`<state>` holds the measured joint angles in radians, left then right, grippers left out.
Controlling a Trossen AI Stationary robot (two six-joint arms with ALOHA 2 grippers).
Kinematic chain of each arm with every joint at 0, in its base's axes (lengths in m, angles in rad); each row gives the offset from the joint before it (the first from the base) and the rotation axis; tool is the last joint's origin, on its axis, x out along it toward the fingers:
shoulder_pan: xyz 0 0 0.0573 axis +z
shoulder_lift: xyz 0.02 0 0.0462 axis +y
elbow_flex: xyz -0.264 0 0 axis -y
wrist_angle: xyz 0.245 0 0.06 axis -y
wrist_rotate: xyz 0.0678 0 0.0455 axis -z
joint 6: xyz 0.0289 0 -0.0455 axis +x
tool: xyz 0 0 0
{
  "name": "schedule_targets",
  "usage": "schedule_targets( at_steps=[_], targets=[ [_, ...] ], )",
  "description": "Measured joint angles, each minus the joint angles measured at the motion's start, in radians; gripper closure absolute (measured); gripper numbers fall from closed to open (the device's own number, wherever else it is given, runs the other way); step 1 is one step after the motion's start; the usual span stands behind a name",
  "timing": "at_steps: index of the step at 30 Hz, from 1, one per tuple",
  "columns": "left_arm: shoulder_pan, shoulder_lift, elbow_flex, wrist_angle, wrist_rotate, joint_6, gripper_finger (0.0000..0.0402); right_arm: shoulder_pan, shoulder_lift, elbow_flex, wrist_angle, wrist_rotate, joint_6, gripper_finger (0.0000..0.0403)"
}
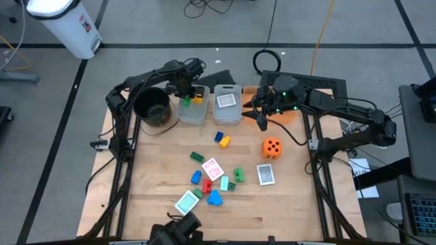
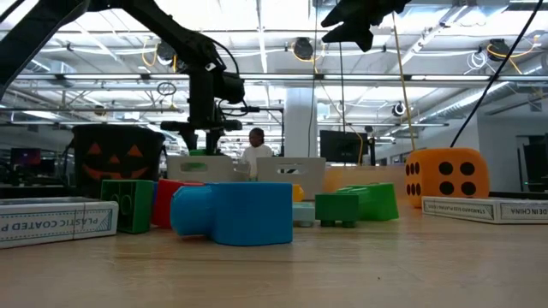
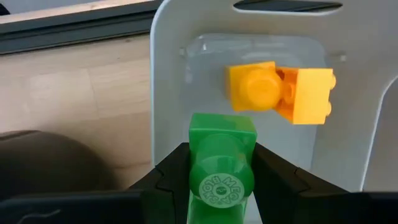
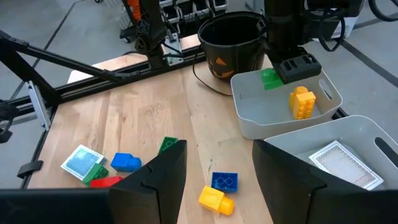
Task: Pick & Place Toys
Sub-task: Put the green game piece into the left gray bin
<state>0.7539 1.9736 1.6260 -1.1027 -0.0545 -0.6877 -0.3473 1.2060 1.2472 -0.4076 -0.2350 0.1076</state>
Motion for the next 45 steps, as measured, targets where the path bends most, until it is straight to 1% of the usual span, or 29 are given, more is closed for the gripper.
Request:
schedule_targets(
  at_steps=[12,19,24,29,34,45],
  targets=[
    [0.018,0.001,0.0,0.063,-0.007,-0.029,0.0269,0.0,0.0,0.0,-0.001,0.002,-0.024,0.0229],
    [0.018,0.039,0.0,0.043,0.002,-0.003,0.0269,0.0,0.0,0.0,-0.002,0.003,-0.027,0.0232],
    [0.02,0.038,0.0,0.038,-0.046,-0.018,0.0269,0.0,0.0,0.0,-0.003,0.003,-0.03,0.0234],
    [0.028,0.038,0.0,0.043,-0.032,-0.015,0.0269,0.0,0.0,0.0,-0.005,0.005,-0.041,0.0234],
    [0.028,0.038,0.0,0.068,-0.009,0.007,0.0269,0.0,0.0,0.0,-0.005,0.055,-0.046,0.0235],
    [0.024,0.078,0.0,0.081,0.017,0.021,0.0269,0.0,0.0,0.0,-0.005,0.055,-0.052,0.0236]
  ],
)
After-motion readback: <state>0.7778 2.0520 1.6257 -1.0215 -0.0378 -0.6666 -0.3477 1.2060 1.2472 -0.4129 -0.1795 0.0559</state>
